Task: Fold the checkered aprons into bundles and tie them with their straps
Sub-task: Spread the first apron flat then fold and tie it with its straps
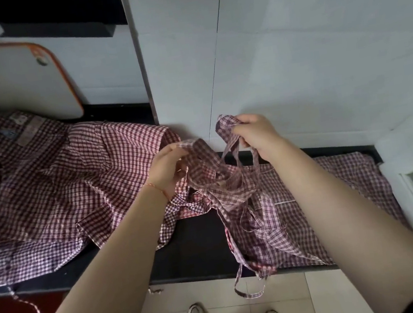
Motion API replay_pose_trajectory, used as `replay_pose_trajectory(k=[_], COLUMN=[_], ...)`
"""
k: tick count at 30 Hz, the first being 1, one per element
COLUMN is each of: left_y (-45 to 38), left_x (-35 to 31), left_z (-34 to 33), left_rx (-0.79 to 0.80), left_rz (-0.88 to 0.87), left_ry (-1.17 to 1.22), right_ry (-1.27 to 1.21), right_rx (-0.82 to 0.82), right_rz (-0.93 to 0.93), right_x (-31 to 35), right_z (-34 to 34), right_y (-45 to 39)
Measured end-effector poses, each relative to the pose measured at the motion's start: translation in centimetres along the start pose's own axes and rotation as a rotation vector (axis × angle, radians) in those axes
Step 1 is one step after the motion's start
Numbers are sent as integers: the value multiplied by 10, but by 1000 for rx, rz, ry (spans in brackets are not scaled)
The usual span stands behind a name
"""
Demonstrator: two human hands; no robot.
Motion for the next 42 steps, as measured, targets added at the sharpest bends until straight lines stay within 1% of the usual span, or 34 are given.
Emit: replay_pose_trajectory(k=[3, 5, 6, 7, 8, 10, 11, 12, 13, 15, 16, 17, 18, 20, 22, 24, 25, 27, 31, 32, 33, 34, 35, 36, 37, 38, 39, 40, 42], left_y=[9, 13, 14, 11, 8, 4, 10, 19, 27, 39, 42, 44, 46, 51, 50, 48, 46, 41, 28, 26, 24, 24, 21, 21, 19, 17, 14, 13, 10], left_x=[5, 12, 17, 24, 31, 38, 36, 30, 24, 10, 3, -3, -9, -14, -15, -12, -11, -10, -11, -12, -12, -12, -12, -12, -10, -8, -5, -3, 3], left_z=[18, 29, 35, 42, 50, 58, 55, 48, 41, 25, 18, 9, -2, -19, -27, -31, -32, -34, -36, -38, -39, -41, -42, -42, -41, -39, -36, -33, -28], left_rx=[-187, -362, -430, -475, -489, -459, -466, -491, -505, -466, -368, -226, -63, 226, 378, 449, 455, 368, 89, 24, -48, -98, -114, -91, -58, -29, -19, -19, -13], left_rz=[12, 61, 94, 126, 159, 222, 206, 157, 90, -88, -175, -226, -237, -176, -104, -64, -61, -97, -227, -270, -300, -315, -297, -253, -203, -156, -129, -116, -102], left_ry=[-3, -17, -36, -78, -165, -450, -581, -660, -663, -550, -538, -570, -643, -807, -874, -828, -813, -874, -1108, -1145, -1180, -1188, -1172, -1110, -1028, -939, -866, -833, -792], right_ry=[28, 50, 67, 93, 125, 166, 175, 176, 170, 166, 170, 164, 142, 61, -37, -117, -143, -160, -114, -130, -186, -283, -407, -501, -531, -484, -386, -252, 17], right_rx=[-135, -282, -334, -346, -316, -127, -12, 90, 173, 319, 380, 421, 444, 464, 449, 374, 316, 191, -55, -92, -92, -57, 4, 74, 135, 180, 214, 251, 392], right_rz=[112, 216, 278, 328, 351, 325, 298, 267, 236, 209, 214, 222, 225, 221, 209, 189, 175, 156, 133, 119, 97, 60, 5, -54, -112, -160, -191, -211, -245], right_x=[15, 24, 29, 33, 37, 40, 40, 40, 39, 38, 38, 37, 38, 39, 39, 38, 35, 29, 20, 18, 18, 16, 14, 12, 8, 2, -5, -13, -27], right_z=[2, 5, 6, 6, 4, -2, -6, -10, -13, -18, -21, -23, -24, -25, -22, -16, -12, -4, 10, 12, 13, 13, 12, 11, 9, 7, 4, 2, -6], right_y=[6, 10, 13, 16, 22, 33, 39, 44, 48, 55, 58, 60, 63, 68, 71, 71, 69, 66, 64, 65, 66, 67, 67, 69, 70, 70, 70, 70, 73])
Point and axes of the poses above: each hand's wrist, its own y-axis away from the middle knuckle, its own z-axis out of the back of the hand, x = y × z, the point moved 2 cm from there along -y, towards the middle knuckle, and after that the axes turned 11 degrees about z, right-handed, at the moved point
